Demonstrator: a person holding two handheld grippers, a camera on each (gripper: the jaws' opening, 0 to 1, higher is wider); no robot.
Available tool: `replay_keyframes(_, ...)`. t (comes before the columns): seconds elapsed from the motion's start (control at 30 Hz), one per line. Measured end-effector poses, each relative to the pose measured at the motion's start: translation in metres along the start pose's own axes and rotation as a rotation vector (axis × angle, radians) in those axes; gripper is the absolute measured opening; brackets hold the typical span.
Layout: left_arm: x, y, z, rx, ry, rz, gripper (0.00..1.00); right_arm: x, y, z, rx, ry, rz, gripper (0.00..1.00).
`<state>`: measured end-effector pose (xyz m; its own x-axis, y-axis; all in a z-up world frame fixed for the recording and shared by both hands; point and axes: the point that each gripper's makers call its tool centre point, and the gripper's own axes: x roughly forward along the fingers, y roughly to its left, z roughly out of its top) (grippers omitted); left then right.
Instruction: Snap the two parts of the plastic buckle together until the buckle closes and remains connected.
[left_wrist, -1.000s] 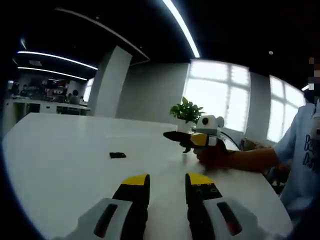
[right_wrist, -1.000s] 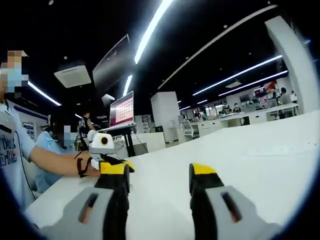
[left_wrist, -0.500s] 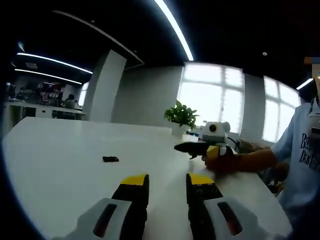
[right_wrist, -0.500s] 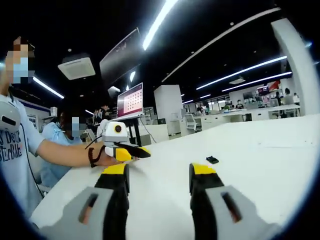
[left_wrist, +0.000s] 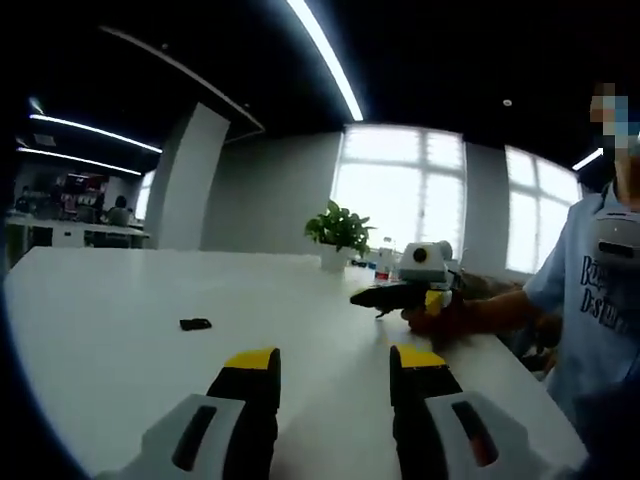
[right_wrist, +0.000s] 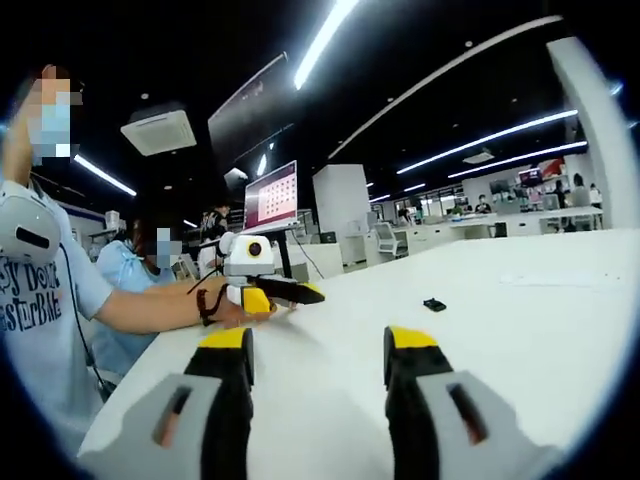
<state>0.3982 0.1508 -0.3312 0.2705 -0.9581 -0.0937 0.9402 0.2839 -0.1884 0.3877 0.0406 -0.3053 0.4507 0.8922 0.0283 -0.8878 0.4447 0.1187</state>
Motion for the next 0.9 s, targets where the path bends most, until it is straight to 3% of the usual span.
replay_keyframes(0.13, -0.001, -0.01, -0.006, 0.043, 0.038, -0.016, 0.43, 0.001, -0.008, 0.006, 0.039, -0.036, -0.035, 0.52)
replay_keyframes(0.43, -0.001, -0.012, 0.006, 0.033, -0.018, -0.013, 0.43, 0.006, 0.008, 0.016, 0.017, -0.058, 0.01, 0.52)
replay_keyframes(0.9, 0.002, -0.028, 0.021, 0.062, -0.062, -0.059, 0.46, 0.007, 0.008, 0.029, -0.025, -0.093, 0.007, 0.58)
